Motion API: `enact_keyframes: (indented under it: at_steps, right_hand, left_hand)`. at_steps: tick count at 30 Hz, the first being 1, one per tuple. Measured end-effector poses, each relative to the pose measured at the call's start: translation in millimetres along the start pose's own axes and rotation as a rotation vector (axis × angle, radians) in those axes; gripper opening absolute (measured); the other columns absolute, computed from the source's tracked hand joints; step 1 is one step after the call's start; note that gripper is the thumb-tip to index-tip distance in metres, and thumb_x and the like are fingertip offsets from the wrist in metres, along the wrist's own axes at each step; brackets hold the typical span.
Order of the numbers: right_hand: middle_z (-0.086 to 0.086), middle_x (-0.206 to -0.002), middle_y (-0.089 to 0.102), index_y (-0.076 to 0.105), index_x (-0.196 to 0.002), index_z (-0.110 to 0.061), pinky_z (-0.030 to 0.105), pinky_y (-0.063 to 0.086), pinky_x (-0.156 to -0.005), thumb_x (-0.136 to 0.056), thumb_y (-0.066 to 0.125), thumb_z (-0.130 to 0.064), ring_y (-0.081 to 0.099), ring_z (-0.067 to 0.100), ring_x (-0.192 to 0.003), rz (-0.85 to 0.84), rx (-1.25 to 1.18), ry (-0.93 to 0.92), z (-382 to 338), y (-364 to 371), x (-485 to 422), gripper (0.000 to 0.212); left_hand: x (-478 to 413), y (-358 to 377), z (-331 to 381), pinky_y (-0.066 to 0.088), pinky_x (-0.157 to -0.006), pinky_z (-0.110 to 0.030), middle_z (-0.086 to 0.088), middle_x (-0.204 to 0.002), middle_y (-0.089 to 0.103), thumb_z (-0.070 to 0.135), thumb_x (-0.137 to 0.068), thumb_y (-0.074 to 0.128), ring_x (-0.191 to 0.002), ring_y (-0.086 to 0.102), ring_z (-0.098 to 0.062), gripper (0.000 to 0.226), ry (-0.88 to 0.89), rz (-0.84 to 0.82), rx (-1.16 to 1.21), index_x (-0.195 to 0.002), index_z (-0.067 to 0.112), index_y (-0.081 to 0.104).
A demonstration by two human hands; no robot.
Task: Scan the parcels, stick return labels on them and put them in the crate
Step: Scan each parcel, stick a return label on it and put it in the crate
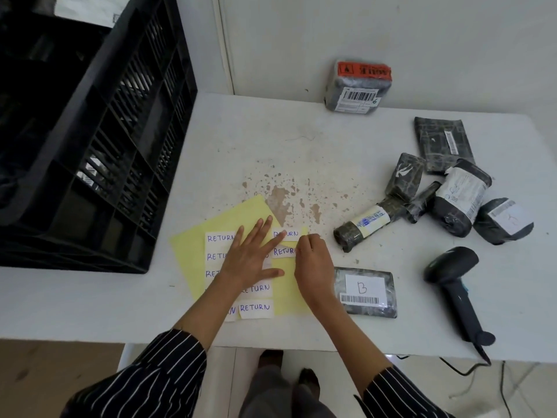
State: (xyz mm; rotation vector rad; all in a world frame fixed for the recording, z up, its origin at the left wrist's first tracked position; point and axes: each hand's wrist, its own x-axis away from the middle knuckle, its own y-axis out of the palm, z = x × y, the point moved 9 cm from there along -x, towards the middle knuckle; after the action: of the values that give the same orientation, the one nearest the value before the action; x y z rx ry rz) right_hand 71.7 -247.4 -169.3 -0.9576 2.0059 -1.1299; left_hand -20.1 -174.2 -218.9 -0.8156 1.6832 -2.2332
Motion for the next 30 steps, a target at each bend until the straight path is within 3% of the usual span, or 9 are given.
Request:
enact_keyframes:
  at_steps: [5,10,14,17,22,26,28,30]
  right_hand:
    - [0.014,-0.101,0.058,0.041,-0.090,-0.011,0.025,0.027,-0.044,-0.078,0.060,0.006,0.054,0.027,-0.065,-0.072,0.018,-0.103,-4,3,12,0.028]
    - [0.016,-0.116,0.048,0.032,-0.092,-0.016,0.030,0.041,-0.043,-0.088,0.045,0.001,0.055,0.029,-0.073,-0.171,-0.038,-0.129,-6,5,22,0.022]
    - [0.008,-0.098,0.045,0.034,-0.089,-0.015,0.031,0.030,-0.043,-0.090,0.036,-0.004,0.041,0.021,-0.059,-0.117,-0.209,-0.079,0,-13,24,0.011]
    - [0.004,-0.091,0.047,0.043,-0.091,-0.012,0.035,0.039,-0.055,-0.097,0.036,-0.012,0.048,0.021,-0.069,-0.086,-0.364,0.055,21,-33,27,0.009]
    - [-0.001,-0.097,0.045,0.050,-0.089,-0.013,0.014,0.039,-0.069,-0.092,0.055,-0.011,0.049,0.005,-0.079,-0.123,-0.330,0.073,76,-70,42,0.006]
    - [-0.001,-0.097,0.044,0.051,-0.087,-0.016,0.026,0.045,-0.064,-0.091,0.059,-0.019,0.051,0.017,-0.077,-0.193,-0.222,0.180,128,-79,59,0.009]
    - [0.000,-0.097,0.044,0.050,-0.086,-0.016,0.037,0.049,-0.065,-0.091,0.058,-0.021,0.052,0.019,-0.076,-0.209,-0.202,0.208,138,-80,64,0.010]
    - [-0.001,-0.097,0.043,0.048,-0.085,-0.018,0.039,0.048,-0.065,-0.091,0.057,-0.021,0.051,0.021,-0.074,-0.213,-0.194,0.212,141,-78,66,0.011]
  left_hand:
    - [-3,0,-2,-0.017,-0.110,-0.039,0.002,-0.153,-0.029,0.082,-0.058,0.006,-0.139,-0.026,-0.015,0.097,0.002,-0.009,0.042,-0.140,0.036,-0.019]
    - [-1,1,-3,-0.017,-0.111,-0.039,0.004,-0.152,-0.030,0.083,-0.057,0.009,-0.141,-0.025,-0.015,0.100,-0.003,-0.025,0.084,-0.142,0.037,-0.018]
    - [-1,-1,-3,-0.014,-0.113,-0.042,0.004,-0.151,-0.032,0.082,-0.069,0.024,-0.142,-0.024,-0.015,0.097,-0.015,-0.054,0.089,-0.144,0.036,-0.017]
    - [1,-4,0,-0.012,-0.115,-0.044,0.001,-0.152,-0.030,0.065,-0.083,0.049,-0.142,-0.024,-0.017,0.095,-0.025,-0.083,0.108,-0.147,0.032,-0.013]
    - [0,-16,13,-0.015,-0.113,-0.041,-0.010,-0.154,-0.025,0.046,-0.086,0.060,-0.143,-0.022,-0.026,0.089,-0.061,-0.078,0.174,-0.151,0.027,0.003]
    - [8,-37,47,-0.017,-0.112,-0.036,-0.013,-0.157,-0.009,0.025,-0.092,0.054,-0.145,-0.012,-0.026,0.063,-0.046,0.115,0.215,-0.147,0.018,0.024]
    - [17,-43,73,-0.014,-0.114,-0.033,-0.009,-0.158,0.002,0.022,-0.094,0.052,-0.146,-0.003,-0.021,0.053,0.007,0.245,0.306,-0.143,0.015,0.033]
    - [25,-42,106,-0.008,-0.117,-0.035,-0.008,-0.157,0.010,0.019,-0.094,0.053,-0.145,0.002,-0.018,0.051,0.091,0.320,0.349,-0.142,0.012,0.037]
